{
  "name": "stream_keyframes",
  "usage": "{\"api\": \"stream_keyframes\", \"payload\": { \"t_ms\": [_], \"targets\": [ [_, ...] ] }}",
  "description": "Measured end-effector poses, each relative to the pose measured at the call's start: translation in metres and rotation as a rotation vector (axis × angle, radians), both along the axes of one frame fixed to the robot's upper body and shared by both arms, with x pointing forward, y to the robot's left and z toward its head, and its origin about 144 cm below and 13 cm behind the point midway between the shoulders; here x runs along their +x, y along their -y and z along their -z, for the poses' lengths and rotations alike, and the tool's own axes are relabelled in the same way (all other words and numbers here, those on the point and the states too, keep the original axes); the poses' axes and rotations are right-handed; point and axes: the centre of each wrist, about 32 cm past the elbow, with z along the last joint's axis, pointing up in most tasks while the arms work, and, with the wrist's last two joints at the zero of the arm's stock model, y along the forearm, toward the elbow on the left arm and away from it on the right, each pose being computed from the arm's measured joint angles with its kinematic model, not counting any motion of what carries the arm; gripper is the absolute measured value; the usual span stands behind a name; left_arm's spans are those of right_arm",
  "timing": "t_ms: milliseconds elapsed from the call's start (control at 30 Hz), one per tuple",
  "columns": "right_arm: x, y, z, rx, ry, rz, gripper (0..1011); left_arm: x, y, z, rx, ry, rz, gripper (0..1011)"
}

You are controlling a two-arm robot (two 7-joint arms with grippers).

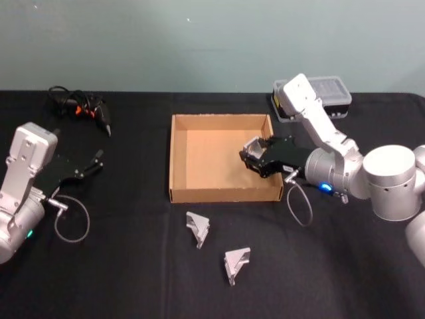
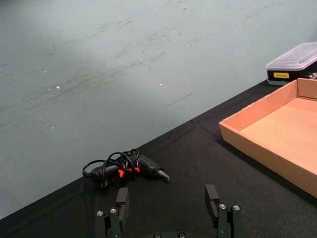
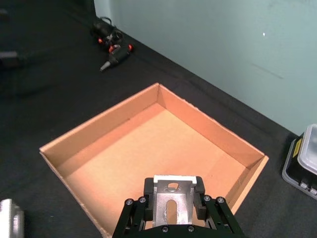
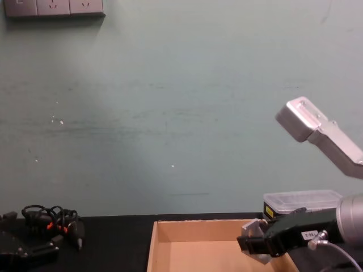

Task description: Use one hand to pick up the angle iron from the table and place it into the box.

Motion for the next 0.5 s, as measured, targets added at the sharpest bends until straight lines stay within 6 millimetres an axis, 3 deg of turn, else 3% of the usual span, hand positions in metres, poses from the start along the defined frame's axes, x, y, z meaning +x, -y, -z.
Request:
{"api": "stream_keyframes", "payload": {
  "t_ms": [500],
  "targets": [
    [0.019, -0.005, 0.014, -0.04, -0.036, 0.0, 453, 0.0, 0.0, 0.0, 0.0, 0.0, 0.0, 1000]
  ]
}}
